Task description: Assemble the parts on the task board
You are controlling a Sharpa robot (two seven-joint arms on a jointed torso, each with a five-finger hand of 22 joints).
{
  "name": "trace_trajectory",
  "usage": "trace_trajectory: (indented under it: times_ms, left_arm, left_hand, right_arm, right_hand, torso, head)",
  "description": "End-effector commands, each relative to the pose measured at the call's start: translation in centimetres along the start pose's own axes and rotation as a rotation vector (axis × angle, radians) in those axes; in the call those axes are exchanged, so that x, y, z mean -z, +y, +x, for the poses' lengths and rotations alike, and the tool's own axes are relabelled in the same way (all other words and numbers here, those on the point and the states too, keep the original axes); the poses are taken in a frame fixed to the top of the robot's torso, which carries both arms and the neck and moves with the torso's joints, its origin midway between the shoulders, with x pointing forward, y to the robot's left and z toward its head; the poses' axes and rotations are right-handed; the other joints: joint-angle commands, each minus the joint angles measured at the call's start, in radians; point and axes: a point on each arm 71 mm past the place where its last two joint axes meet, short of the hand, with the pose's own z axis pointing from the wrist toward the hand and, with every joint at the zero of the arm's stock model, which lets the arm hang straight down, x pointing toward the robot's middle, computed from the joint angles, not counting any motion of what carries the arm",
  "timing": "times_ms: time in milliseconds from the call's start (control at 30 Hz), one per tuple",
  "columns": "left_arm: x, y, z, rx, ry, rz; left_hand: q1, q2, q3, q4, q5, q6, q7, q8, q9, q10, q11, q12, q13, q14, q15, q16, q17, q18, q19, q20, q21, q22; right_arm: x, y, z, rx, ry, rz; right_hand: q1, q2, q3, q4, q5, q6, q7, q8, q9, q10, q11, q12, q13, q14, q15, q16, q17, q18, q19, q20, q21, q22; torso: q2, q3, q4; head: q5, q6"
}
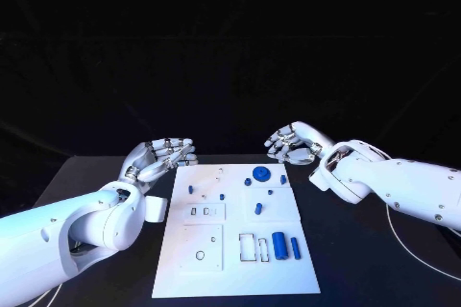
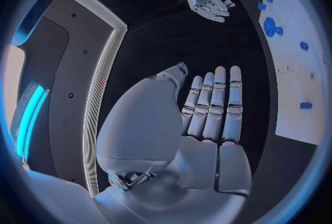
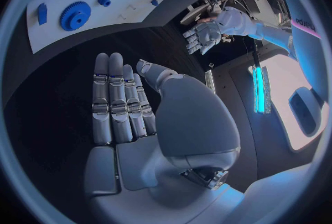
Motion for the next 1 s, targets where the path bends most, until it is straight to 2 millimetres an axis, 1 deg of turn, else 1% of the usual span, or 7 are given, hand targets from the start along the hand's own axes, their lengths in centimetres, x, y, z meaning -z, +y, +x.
trace_trajectory:
  times_ms: [33,133,233,400,500,667,1000]
  left_arm:
    - [0.2,-0.4,0.8,0.022,0.063,0.009]
    - [0.4,-0.7,1.1,0.028,0.074,0.011]
    - [0.5,-1.0,1.3,0.033,0.083,0.013]
    - [0.5,-1.4,1.5,0.037,0.094,0.017]
    - [0.6,-1.7,1.6,0.038,0.099,0.02]
    - [0.6,-2.2,1.7,0.038,0.105,0.026]
    - [0.7,-2.7,1.6,0.038,0.106,0.03]
  left_hand:
    - [-0.002,-0.008,0.006,0.0,-0.003,0.007,0.01,0.003,0.001,0.008,0.0,-0.007,0.001,0.005,0.0,0.003,0.002,0.006,0.006,-0.001,0.003,0.001]
    - [-0.003,-0.009,0.006,0.001,-0.003,0.007,0.01,0.003,0.001,0.008,0.001,-0.007,0.001,0.005,0.0,0.003,0.002,0.006,0.006,-0.001,0.004,0.001]
    - [-0.005,-0.01,0.006,0.002,-0.004,0.007,0.01,0.003,0.0,0.009,0.001,-0.008,0.001,0.005,0.0,0.003,0.003,0.006,0.007,-0.001,0.004,0.001]
    - [-0.009,-0.013,0.006,0.003,-0.004,0.006,0.011,0.001,0.0,0.008,0.001,-0.011,0.001,0.004,0.0,0.002,0.004,0.006,0.007,-0.002,0.004,0.0]
    - [-0.01,-0.013,0.006,0.003,-0.004,0.005,0.012,0.001,0.0,0.008,0.002,-0.012,0.001,0.004,0.001,0.002,0.004,0.005,0.007,-0.002,0.004,0.0]
    - [-0.012,-0.014,0.007,0.004,-0.004,0.004,0.013,0.0,-0.001,0.008,0.002,-0.014,0.0,0.003,0.001,0.001,0.005,0.005,0.007,-0.002,0.004,0.0]
    - [-0.015,-0.016,0.007,0.005,-0.004,0.003,0.014,-0.001,-0.001,0.007,0.003,-0.016,0.0,0.001,0.002,0.0,0.005,0.005,0.007,-0.002,0.004,-0.001]
  right_arm:
    - [-0.3,0.5,0.9,0.202,0.09,-0.005]
    - [-0.6,0.9,1.5,0.284,0.116,-0.009]
    - [-1.0,1.3,2.0,0.365,0.14,-0.015]
    - [-1.6,2.1,2.9,0.449,0.174,-0.03]
    - [-2.0,2.6,3.6,0.493,0.197,-0.04]
    - [-2.5,3.1,4.2,0.546,0.22,-0.049]
    - [-2.9,3.2,5.0,0.617,0.27,-0.04]
  right_hand:
    - [-0.007,-0.022,0.001,0.009,0.006,0.01,-0.006,-0.005,0.005,0.006,-0.008,-0.007,0.005,0.068,-0.018,0.083,0.086,0.001,0.046,-0.022,0.08,0.051]
    - [-0.01,-0.036,0.017,0.016,0.023,0.013,-0.01,-0.012,0.011,-0.005,-0.011,-0.007,0.011,0.123,-0.027,0.183,0.175,0.001,0.079,-0.031,0.15,0.098]
    - [-0.019,-0.054,0.036,0.025,0.028,0.015,-0.007,-0.016,0.019,-0.059,-0.005,-0.01,0.01,0.133,-0.02,0.365,0.351,-0.019,0.113,-0.03,0.298,0.265]
    - [-0.03,-0.078,0.058,0.049,0.011,0.006,-0.004,-0.022,0.039,-0.075,-0.007,-0.007,0.028,0.161,-0.012,0.793,0.763,-0.076,0.208,-0.024,0.667,0.723]
    - [-0.028,-0.082,0.067,0.057,0.009,0.005,-0.01,-0.02,0.052,-0.077,-0.002,-0.007,0.036,0.165,-0.009,0.883,0.852,-0.095,0.238,-0.02,0.782,0.876]
    - [-0.029,-0.087,0.07,0.067,0.004,-0.001,-0.011,-0.021,0.063,-0.082,0.0,-0.007,0.042,0.17,-0.007,0.941,0.907,-0.107,0.256,-0.013,0.853,0.971]
    - [-0.026,-0.093,0.059,0.07,-0.001,-0.018,-0.017,-0.028,0.071,-0.133,0.002,-0.01,0.038,0.168,-0.003,0.962,0.919,-0.109,0.253,-0.008,0.874,1.0]
  torso:
    - [0.023,-0.0019,0.0069]
    - [0.031,-0.0036,0.0107]
    - [0.04,-0.0062,0.0167]
    - [0.054,-0.0082,0.0215]
    - [0.063,-0.0097,0.0244]
    - [0.074,-0.0134,0.0276]
    - [0.092,-0.0158,0.0294]
  head:
    - [-0.005,0.003]
    - [-0.007,0.005]
    - [-0.011,0.005]
    - [-0.013,0.01]
    - [-0.017,0.012]
    - [-0.022,0.016]
    - [-0.027,0.012]
